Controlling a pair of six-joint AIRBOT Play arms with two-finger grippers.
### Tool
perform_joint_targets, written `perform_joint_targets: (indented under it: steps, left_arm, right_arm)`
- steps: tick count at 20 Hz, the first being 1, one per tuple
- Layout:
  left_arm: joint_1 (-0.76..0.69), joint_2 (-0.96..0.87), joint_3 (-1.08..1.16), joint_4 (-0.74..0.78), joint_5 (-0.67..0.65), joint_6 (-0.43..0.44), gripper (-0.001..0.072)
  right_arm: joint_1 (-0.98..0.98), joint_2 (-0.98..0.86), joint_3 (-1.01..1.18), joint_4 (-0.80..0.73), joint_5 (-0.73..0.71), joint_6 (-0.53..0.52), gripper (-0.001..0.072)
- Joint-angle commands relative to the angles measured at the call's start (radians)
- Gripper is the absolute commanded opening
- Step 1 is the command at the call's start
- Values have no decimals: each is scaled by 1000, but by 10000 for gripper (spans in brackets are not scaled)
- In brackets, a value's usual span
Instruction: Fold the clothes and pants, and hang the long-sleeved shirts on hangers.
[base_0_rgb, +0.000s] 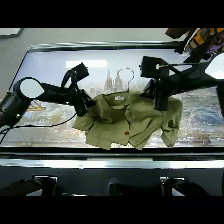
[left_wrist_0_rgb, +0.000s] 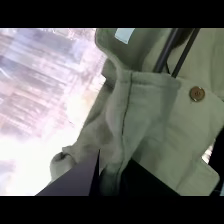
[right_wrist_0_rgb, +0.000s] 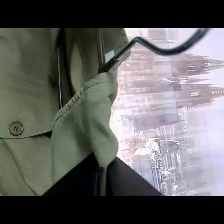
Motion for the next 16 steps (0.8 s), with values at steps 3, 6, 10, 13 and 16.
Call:
perform_joint_targets:
  steps: [3,6,10,13,16]
  left_arm:
    - [3,2,2,1,26,-5,17]
    - [3,29,3,19,31,-5,16]
    - [2,64,3,21,68,-5,15]
    - [-11,80,3,87,80,-5,15]
    - [-37,95,3,151,108,-10,15]
  right_arm:
    - [2,19,0,-22,-31,148,258]
    - [2,66,0,-153,-42,281,272]
    - [1,133,0,-249,-46,353,387]
    - [2,188,0,-307,-47,401,388]
    - [1,248,0,-419,-61,462,388]
